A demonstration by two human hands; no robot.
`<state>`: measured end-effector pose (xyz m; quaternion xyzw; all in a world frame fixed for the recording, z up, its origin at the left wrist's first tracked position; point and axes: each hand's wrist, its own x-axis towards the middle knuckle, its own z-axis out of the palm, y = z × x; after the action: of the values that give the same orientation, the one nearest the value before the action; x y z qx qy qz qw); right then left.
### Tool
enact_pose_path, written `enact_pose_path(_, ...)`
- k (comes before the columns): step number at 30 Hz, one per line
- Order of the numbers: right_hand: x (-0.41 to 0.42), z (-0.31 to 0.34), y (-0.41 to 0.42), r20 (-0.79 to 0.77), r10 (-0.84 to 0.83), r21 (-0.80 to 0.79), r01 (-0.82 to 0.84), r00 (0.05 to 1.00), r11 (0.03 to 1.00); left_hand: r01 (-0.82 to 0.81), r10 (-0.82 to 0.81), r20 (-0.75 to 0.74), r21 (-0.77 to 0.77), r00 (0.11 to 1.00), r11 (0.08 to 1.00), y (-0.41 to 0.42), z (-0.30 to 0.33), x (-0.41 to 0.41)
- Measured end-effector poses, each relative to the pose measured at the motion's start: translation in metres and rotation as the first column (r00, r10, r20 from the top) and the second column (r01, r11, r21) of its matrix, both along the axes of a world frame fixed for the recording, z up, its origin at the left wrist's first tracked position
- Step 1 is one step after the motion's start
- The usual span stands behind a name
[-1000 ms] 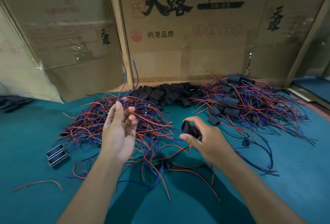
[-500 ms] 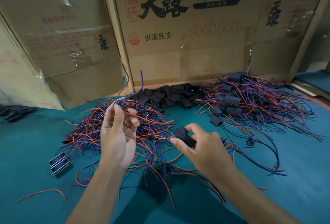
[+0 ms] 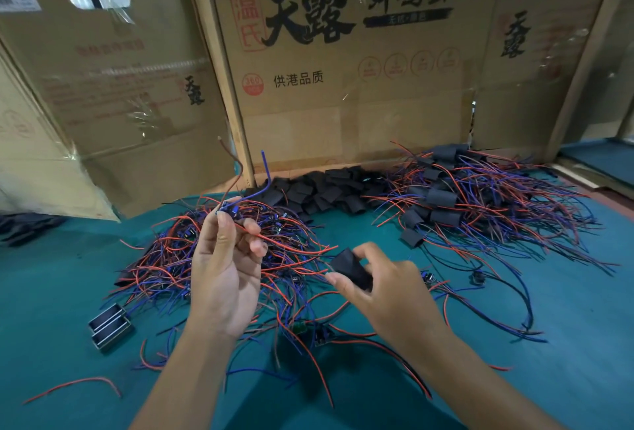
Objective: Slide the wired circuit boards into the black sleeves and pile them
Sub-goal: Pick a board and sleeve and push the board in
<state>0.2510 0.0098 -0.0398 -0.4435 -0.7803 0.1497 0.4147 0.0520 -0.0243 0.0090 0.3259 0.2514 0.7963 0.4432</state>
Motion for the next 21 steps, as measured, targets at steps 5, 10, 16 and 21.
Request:
enact_pose_path(5, 0.000, 0.005, -0.003, 0.002, 0.019, 0.004, -0.019, 1.000, 1.000, 0.037, -0.037, -0.022, 0.009, 0.999, 0.999, -0.001, 0.000, 0.002)
enact_pose_path(10, 0.002, 0.009, -0.006, 0.142, -0.014, 0.127, -0.004, 0.990, 0.992, 0.086, -0.085, 0.019, -0.018, 0.996, 0.996, 0.002, -0.004, 0.000)
enact_pose_path(16, 0.002, 0.010, -0.004, 0.175, -0.010, 0.118, -0.011, 0.984, 0.993, 0.114, -0.110, 0.081, -0.047, 0.991, 0.992, 0.005, -0.010, -0.001)
enact_pose_path(21, 0.003, 0.009, -0.003, 0.154, -0.007, 0.081, -0.006, 0.988, 0.997, 0.122, -0.117, 0.108, -0.043, 0.987, 0.992, 0.006, -0.011, -0.003)
